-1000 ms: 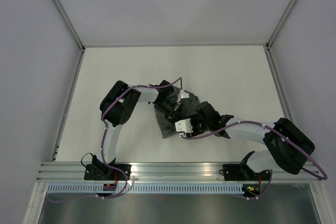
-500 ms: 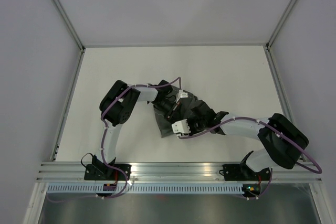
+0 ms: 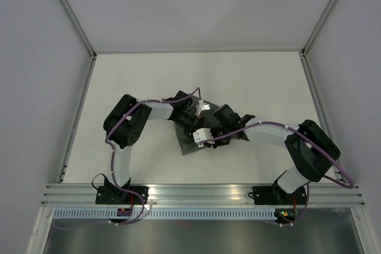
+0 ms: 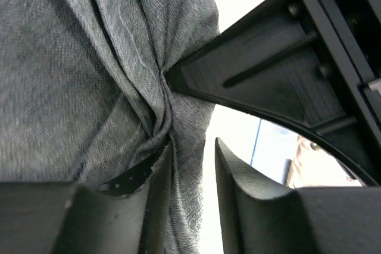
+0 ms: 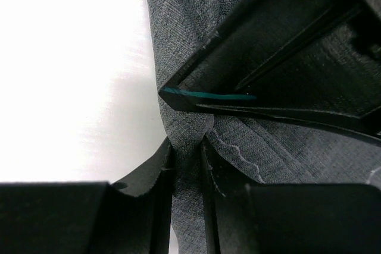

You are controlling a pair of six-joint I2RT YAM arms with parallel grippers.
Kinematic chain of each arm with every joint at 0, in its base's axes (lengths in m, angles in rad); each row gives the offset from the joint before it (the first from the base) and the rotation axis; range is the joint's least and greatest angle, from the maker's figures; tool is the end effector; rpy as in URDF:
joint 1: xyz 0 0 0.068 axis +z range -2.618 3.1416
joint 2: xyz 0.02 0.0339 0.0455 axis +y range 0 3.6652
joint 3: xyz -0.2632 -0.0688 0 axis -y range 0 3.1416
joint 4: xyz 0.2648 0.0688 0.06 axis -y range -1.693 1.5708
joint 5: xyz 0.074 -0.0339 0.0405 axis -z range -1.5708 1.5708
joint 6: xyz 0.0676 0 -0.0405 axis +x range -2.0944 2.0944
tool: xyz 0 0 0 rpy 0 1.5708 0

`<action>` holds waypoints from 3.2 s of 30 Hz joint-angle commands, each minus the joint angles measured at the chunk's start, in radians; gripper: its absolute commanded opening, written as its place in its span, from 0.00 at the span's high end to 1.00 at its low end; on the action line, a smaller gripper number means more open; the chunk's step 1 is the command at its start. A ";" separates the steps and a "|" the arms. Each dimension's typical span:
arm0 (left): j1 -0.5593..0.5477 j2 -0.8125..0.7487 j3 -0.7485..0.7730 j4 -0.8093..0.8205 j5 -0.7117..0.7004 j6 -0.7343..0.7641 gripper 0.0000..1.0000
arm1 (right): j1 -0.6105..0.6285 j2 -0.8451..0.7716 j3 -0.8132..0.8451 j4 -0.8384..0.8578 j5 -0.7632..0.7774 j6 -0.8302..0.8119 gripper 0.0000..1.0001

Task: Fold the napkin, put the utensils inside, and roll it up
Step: Roll the napkin with the utensil

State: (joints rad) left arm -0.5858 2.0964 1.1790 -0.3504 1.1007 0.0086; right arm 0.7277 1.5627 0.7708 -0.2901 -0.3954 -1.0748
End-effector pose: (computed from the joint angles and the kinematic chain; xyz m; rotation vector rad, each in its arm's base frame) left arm 0.2932 -0.2669 0.0675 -0.9972 -2.4218 1.6471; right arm 0.2146 0.2261 0.1100 -2.0935 1.4934 0.3961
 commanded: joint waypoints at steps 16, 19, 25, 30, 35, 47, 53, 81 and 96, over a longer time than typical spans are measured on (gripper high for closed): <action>0.149 -0.593 -0.530 0.720 -0.741 -0.636 0.51 | -0.169 0.336 0.300 -0.512 -0.223 -0.046 1.00; 0.146 -0.776 -0.683 0.815 -0.953 -0.656 0.48 | -0.200 0.431 0.399 -0.625 -0.253 -0.071 0.99; -0.021 -0.946 -0.789 0.907 -1.206 -0.346 0.44 | -0.246 0.588 0.571 -0.782 -0.286 -0.088 0.99; -0.245 -0.886 -0.745 0.932 -1.338 -0.098 0.40 | -0.266 0.680 0.673 -0.851 -0.287 -0.080 1.00; -0.386 -0.759 -0.653 0.907 -1.380 0.106 0.38 | -0.274 0.735 0.734 -0.893 -0.290 -0.057 0.99; -0.523 -0.513 -0.470 0.751 -1.274 0.281 0.38 | -0.283 0.777 0.759 -0.909 -0.280 -0.033 1.00; -0.529 -0.452 -0.459 0.741 -1.227 0.251 0.38 | -0.284 0.786 0.771 -0.913 -0.281 -0.020 0.99; -0.548 -0.283 -0.460 0.781 -1.240 0.136 0.80 | -0.289 0.792 0.771 -0.911 -0.287 0.018 0.99; -0.459 -0.248 -0.449 0.748 -0.944 0.045 0.98 | -0.367 0.611 0.872 -0.994 -0.450 0.036 0.51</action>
State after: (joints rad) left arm -1.0710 1.7950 0.7460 0.4808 0.0135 0.1406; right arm 0.3958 2.2475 1.5757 -1.3609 -0.8146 -1.0000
